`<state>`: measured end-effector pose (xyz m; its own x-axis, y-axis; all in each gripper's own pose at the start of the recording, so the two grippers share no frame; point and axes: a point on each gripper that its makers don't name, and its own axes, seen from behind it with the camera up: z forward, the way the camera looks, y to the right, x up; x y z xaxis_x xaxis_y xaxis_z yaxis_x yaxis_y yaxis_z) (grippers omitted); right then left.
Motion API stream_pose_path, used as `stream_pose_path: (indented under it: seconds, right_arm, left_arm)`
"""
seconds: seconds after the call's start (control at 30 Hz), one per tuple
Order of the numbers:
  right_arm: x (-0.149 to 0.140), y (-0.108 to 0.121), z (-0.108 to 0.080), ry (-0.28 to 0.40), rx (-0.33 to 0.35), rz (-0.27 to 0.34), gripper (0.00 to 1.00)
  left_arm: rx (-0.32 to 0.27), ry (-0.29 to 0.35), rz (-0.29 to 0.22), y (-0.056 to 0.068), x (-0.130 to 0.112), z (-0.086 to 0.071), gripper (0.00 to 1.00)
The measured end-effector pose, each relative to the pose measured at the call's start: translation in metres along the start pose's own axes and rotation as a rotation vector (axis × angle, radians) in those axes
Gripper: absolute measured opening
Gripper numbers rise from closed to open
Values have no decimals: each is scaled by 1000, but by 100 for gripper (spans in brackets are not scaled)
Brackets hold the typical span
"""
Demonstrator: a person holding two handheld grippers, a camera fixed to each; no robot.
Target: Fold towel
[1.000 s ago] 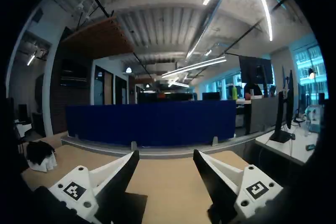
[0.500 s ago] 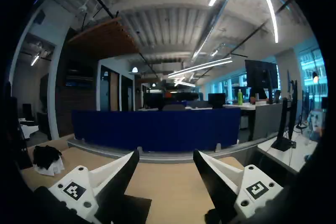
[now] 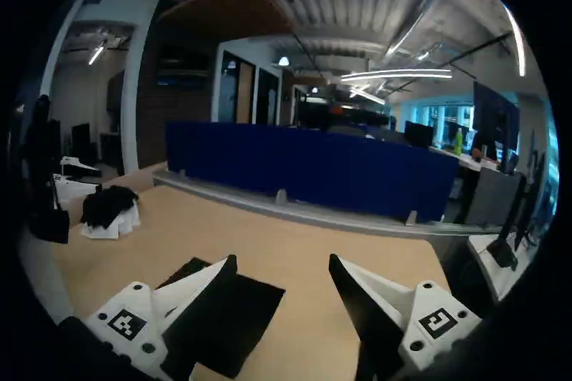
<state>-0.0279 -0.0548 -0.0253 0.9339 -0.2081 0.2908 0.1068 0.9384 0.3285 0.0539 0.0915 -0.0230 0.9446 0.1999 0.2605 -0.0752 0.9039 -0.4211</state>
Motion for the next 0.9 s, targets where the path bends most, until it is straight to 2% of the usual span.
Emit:
stream_pose_path:
  seconds: [0.17,0.37,0.6,0.9]
  right_arm:
    - [-36,-18,7,-96,67,-29,100]
    - [-80,-36,18,-185,122,-47,100]
    - [-144,-62,30,-300,188,-74,100]
    - [-231,-83,31,-448,225,-97,91]
  left_arm:
    - [-52,-72,4,14,-34,7,88]
    - [-110,-174,16,34,-85,15,88]
    - [-173,-300,40,56,-150,24,88]
    - [-255,-471,56,84,-232,33,88]
